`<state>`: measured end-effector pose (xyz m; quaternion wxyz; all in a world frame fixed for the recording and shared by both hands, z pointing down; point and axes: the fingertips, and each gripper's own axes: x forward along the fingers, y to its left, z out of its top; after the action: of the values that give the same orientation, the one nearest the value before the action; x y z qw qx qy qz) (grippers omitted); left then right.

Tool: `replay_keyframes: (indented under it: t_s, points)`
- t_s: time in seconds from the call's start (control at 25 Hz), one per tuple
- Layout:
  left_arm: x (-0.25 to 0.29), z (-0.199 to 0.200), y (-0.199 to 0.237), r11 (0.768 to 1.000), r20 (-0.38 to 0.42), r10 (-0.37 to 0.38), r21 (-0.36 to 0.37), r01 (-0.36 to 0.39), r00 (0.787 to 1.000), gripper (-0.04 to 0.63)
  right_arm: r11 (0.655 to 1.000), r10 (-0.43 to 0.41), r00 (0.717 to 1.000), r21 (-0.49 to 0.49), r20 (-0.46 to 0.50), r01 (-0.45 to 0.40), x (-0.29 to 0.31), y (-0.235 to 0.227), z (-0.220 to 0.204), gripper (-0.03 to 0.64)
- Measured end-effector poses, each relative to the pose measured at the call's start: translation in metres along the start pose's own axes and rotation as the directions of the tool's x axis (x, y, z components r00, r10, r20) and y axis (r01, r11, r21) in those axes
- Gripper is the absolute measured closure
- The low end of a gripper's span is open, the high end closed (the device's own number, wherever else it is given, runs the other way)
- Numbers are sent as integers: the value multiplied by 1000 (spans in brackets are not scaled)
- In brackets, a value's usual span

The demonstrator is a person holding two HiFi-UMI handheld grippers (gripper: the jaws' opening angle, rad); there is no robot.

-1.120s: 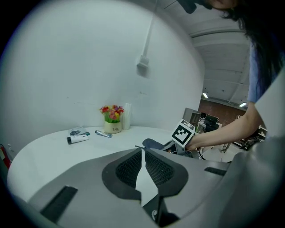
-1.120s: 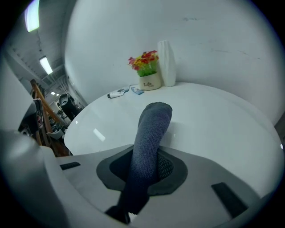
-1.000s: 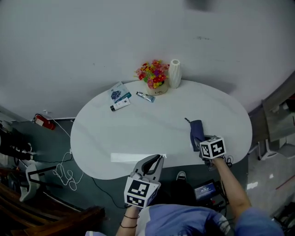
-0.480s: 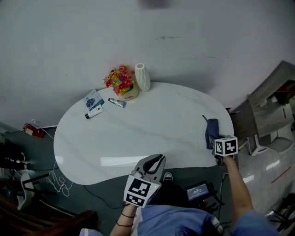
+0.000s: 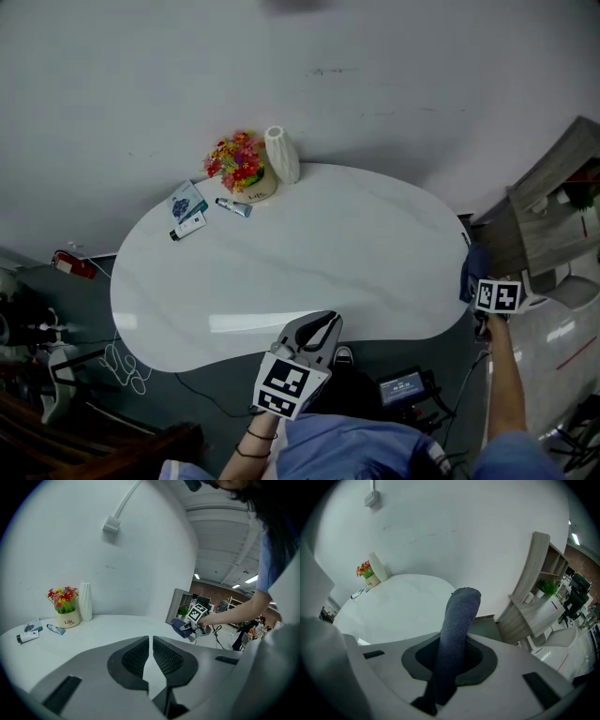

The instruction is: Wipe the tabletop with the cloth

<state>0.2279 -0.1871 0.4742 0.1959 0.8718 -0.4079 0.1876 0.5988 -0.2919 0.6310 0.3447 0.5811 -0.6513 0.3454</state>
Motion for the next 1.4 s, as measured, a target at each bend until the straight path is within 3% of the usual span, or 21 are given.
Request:
replay_keyframes:
  t_s: [0.4, 0.64, 0.84, 1.08, 1.4]
  points:
    - [-12, 2, 1, 1000, -5, 11, 13, -11, 1000, 575, 999, 44, 997, 26, 64, -45, -9, 20, 13, 546]
    - [-51, -8, 17, 998, 10, 63, 0, -63, 998, 575, 991, 125, 988, -53, 95, -120, -24, 84, 25, 546]
    - [-101, -34, 43, 992, 6, 127, -10, -127, 992, 575, 970, 222, 969, -124, 111, -208, -34, 173, 28, 547]
    - [-176, -67, 78, 969, 26, 241, -59, -239, 970, 575, 889, 395, 917, -275, 51, -367, -48, 315, 5, 546]
    - [-287, -127, 112, 914, 18, 389, -131, -383, 921, 575, 735, 560, 827, -436, -43, -520, -75, 513, -49, 546]
